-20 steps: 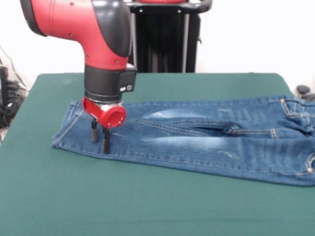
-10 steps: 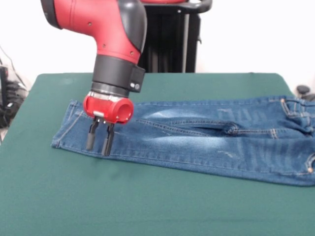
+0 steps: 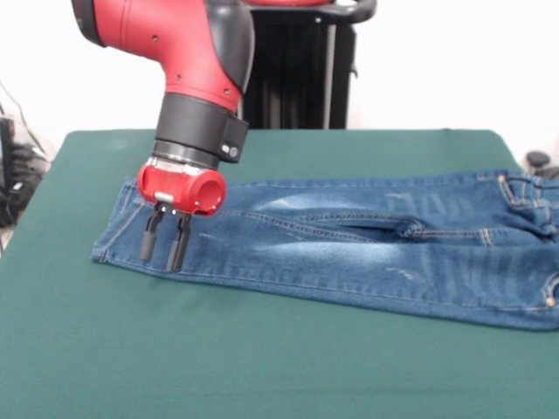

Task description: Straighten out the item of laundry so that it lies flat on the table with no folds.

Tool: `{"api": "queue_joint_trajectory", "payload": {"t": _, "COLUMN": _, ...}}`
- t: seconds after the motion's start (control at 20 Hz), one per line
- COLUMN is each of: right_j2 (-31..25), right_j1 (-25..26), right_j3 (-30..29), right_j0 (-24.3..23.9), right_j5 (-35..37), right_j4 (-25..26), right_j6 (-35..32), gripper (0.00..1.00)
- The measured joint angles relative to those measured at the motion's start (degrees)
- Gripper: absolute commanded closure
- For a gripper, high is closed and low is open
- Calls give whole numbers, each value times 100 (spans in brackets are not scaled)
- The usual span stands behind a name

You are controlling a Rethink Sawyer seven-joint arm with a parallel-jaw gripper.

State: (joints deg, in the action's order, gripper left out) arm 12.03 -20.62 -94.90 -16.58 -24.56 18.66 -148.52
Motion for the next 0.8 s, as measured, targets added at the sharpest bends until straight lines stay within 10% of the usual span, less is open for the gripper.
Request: {"api": "queue_joint_trajectory", "payload": {"t": 0.8, "right_j2": -480, "right_j1": -875, "right_j3": -386, "right_j0": -1032, "right_j5": 2014, "right_j4": 632, "right_j6": 0, "gripper": 0}}
